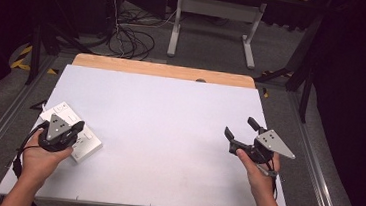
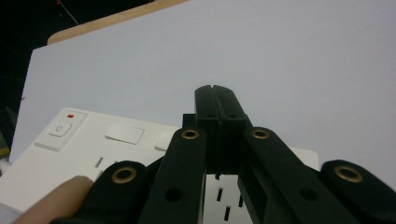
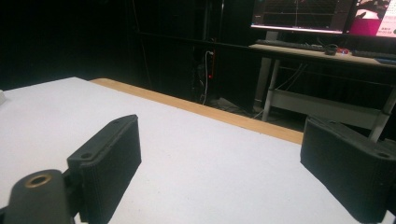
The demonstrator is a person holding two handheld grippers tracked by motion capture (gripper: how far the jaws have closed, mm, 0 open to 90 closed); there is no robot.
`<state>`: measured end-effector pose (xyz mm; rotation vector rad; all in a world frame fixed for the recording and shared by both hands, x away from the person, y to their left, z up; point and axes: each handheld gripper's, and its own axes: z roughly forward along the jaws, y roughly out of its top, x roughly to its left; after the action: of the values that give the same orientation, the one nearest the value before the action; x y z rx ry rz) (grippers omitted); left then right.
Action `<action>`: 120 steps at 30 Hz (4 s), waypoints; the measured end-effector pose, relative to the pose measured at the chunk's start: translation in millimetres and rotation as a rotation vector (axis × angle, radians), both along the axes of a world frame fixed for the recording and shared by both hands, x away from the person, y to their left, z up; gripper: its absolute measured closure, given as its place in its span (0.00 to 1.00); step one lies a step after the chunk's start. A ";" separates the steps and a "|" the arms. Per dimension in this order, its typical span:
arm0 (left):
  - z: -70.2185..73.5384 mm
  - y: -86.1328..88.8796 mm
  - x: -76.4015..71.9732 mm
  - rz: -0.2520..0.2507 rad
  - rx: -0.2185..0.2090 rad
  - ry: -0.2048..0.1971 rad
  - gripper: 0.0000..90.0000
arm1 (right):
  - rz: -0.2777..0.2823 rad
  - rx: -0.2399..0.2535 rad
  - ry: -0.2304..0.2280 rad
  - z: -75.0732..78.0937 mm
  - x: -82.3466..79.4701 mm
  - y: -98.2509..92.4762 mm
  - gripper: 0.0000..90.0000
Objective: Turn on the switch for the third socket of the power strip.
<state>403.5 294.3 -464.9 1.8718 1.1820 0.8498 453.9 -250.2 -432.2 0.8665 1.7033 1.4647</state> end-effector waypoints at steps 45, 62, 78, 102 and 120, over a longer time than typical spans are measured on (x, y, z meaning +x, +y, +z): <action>-13.8 -5.1 9.3 -0.027 0.077 0.108 0.99 | 0.001 0.000 0.001 0.0 0.0 0.3 0.14; -14.3 -4.8 9.5 -0.024 0.072 0.109 0.99 | -0.002 0.000 -0.001 0.2 -0.1 -0.2 0.14; -17.3 -7.4 10.0 -0.020 0.060 0.111 1.00 | -0.005 0.010 -0.003 1.1 -1.1 -1.7 0.14; -17.0 -3.1 9.1 -0.005 0.032 0.099 0.99 | -0.001 0.006 -0.004 1.3 -1.0 -0.3 0.14; 3.6 8.2 -2.3 0.076 -0.084 -0.138 0.92 | 0.001 0.005 -0.003 0.9 -0.6 0.1 0.14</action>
<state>401.2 302.5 -461.3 1.6819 1.1906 0.9411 453.3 -250.1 -431.3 0.8662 1.6987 1.4704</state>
